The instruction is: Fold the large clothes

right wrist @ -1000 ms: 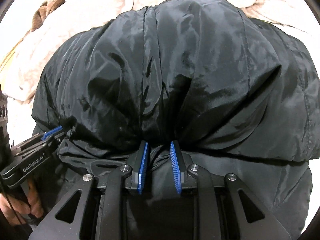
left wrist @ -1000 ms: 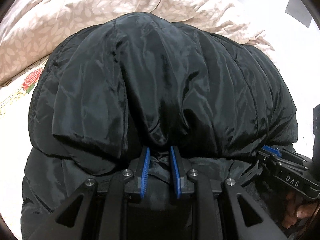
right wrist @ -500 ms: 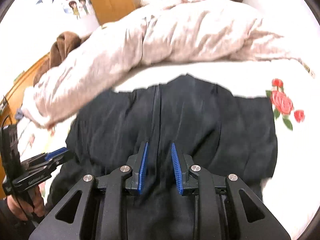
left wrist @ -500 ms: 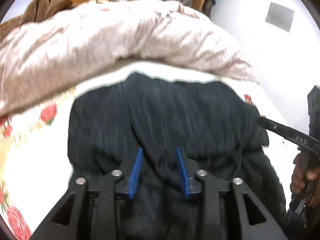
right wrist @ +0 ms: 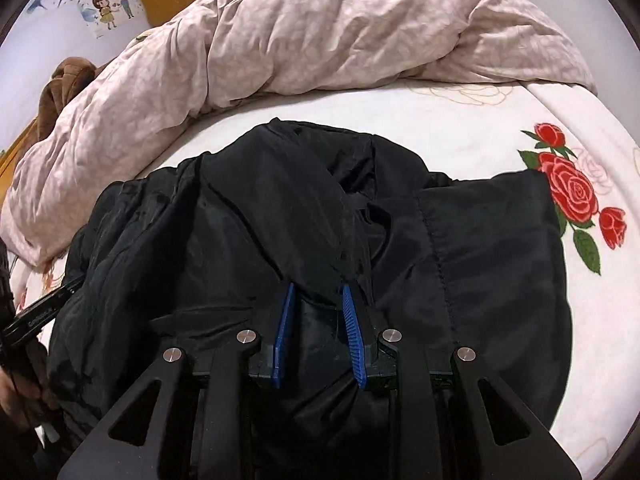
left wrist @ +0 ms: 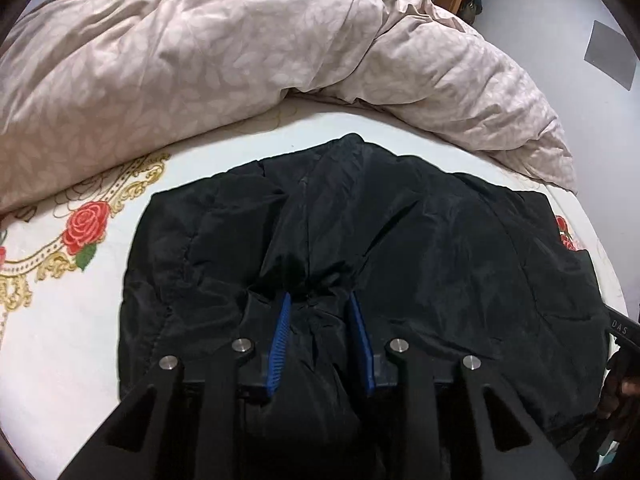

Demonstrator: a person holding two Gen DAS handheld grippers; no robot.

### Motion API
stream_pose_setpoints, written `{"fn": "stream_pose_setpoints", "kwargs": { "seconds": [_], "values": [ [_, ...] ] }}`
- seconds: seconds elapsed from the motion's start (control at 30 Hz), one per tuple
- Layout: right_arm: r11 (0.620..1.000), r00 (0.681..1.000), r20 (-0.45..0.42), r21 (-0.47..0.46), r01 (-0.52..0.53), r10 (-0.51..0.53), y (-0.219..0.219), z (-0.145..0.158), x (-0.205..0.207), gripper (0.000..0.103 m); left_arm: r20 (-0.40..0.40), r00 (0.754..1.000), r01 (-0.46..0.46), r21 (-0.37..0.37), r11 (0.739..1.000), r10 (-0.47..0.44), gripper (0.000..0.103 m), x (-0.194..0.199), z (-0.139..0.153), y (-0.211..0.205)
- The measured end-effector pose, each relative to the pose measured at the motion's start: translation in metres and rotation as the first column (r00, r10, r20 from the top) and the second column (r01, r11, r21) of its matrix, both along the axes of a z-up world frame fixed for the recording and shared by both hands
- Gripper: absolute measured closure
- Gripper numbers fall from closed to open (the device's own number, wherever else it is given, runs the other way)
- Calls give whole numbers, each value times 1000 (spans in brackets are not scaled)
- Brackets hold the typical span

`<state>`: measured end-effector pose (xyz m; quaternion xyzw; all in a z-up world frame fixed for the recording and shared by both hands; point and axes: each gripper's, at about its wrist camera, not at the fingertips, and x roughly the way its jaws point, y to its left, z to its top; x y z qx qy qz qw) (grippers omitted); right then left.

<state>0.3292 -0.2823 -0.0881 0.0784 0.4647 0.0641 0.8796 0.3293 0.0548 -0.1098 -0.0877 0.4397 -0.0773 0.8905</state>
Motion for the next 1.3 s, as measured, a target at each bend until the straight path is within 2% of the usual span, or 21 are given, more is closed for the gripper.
{"fn": "stream_pose_setpoints", "kwargs": {
  "seconds": [0.07,0.2,0.27,0.33,0.4,0.47,0.5,0.57,0.67,0.77,0.83,0.93,1.0,1.07,1.13,1.2,1.3],
  "values": [
    [1000,1000,23,-18,2,-2,1,14,1,78,26,1000,4,-11,1000,-3,70,-3,22,2],
    [999,991,131,-13,-41,42,10,57,13,76,135,990,27,9,1000,-28,70,13,55,-1],
    [999,990,128,7,-54,52,17,61,31,76,136,990,38,44,998,-44,70,35,53,-11],
    [998,994,91,0,-57,57,24,48,53,76,82,996,33,58,998,-38,70,54,36,-15],
    [999,999,17,-33,-40,40,21,19,68,76,41,999,11,75,997,-14,70,65,10,-14],
    [1000,1000,-8,1,-27,27,8,-6,70,76,31,1000,5,51,999,-7,67,63,-8,-10],
    [999,1000,3,51,-19,19,0,-14,67,76,45,999,6,49,999,-8,67,61,-11,-11],
    [997,1000,9,79,2,-2,-8,-17,61,76,65,998,8,63,998,-12,67,58,-12,-12],
    [1000,1000,2,20,6,-6,-3,-5,59,76,50,999,2,71,997,-5,68,57,-5,-13],
    [1000,996,87,-2,6,-5,-3,31,38,76,111,994,-22,77,997,13,68,30,23,-9],
    [999,988,157,41,-7,1,-3,56,8,74,161,987,-11,18,1000,8,68,2,43,-8],
    [994,980,192,79,-74,57,15,65,-25,74,188,981,57,-28,998,-51,68,-40,56,-24],
    [991,980,158,53,-127,117,35,50,-35,74,155,982,112,-31,993,-106,68,-52,45,-41],
    [991,989,84,38,-128,124,42,24,-31,74,91,988,122,13,992,-122,68,-49,25,-54],
    [989,996,21,119,-90,88,27,-4,-19,76,51,992,112,7,994,-112,67,-43,6,-55],
    [985,997,7,153,-75,75,21,-6,-14,76,42,994,105,10,994,-105,67,-41,5,-54],
    [993,996,7,66,-94,93,33,13,-19,76,40,993,106,18,994,-107,68,-47,19,-54]
  ]
}}
